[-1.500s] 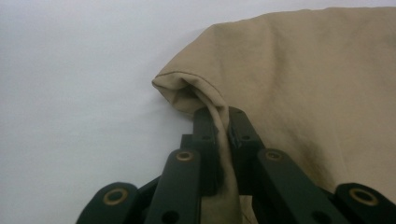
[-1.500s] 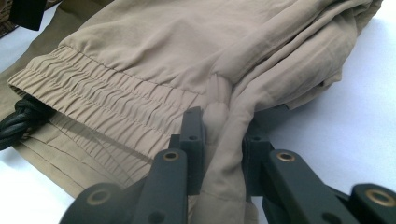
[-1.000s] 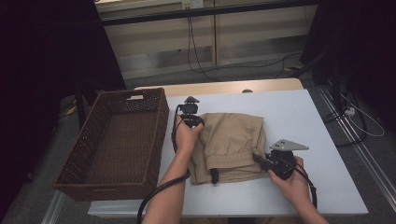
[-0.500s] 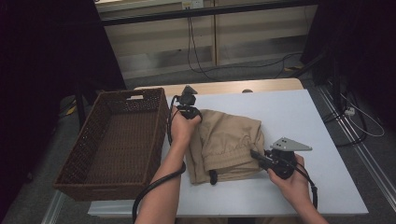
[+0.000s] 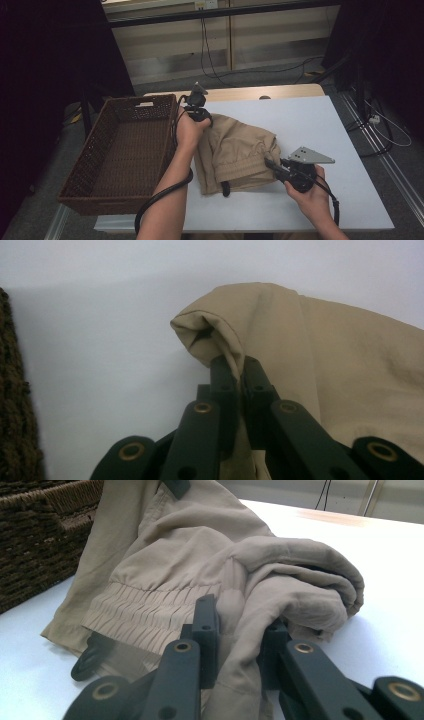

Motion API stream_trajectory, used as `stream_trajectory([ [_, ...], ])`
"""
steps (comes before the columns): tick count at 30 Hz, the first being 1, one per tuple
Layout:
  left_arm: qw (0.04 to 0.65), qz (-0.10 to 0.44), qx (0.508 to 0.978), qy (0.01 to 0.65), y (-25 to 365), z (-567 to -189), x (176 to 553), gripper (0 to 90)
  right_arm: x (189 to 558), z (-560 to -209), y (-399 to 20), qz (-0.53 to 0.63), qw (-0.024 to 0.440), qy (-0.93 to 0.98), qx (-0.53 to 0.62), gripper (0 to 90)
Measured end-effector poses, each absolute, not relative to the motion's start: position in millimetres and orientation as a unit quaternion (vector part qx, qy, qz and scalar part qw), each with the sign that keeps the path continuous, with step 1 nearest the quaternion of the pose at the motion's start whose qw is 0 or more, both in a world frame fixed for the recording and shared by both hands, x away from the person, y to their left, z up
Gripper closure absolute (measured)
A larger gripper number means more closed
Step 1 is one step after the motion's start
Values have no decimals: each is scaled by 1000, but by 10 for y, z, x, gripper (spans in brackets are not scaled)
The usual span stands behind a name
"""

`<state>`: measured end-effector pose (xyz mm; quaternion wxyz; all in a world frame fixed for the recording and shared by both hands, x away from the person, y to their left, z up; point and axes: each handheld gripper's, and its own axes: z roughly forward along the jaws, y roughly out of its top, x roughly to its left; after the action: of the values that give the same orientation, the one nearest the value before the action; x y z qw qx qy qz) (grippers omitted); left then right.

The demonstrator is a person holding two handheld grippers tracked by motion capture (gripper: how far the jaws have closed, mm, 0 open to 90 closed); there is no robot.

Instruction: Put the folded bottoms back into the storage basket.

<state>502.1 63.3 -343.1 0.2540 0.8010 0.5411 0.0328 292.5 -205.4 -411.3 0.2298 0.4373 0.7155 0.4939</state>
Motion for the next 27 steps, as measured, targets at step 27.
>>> stream_trajectory([
  [27, 224, 34, 814, 536, 771, -2921, 5005, 871, 2936, -3887, -1889, 524, 230, 708, 415, 770],
])
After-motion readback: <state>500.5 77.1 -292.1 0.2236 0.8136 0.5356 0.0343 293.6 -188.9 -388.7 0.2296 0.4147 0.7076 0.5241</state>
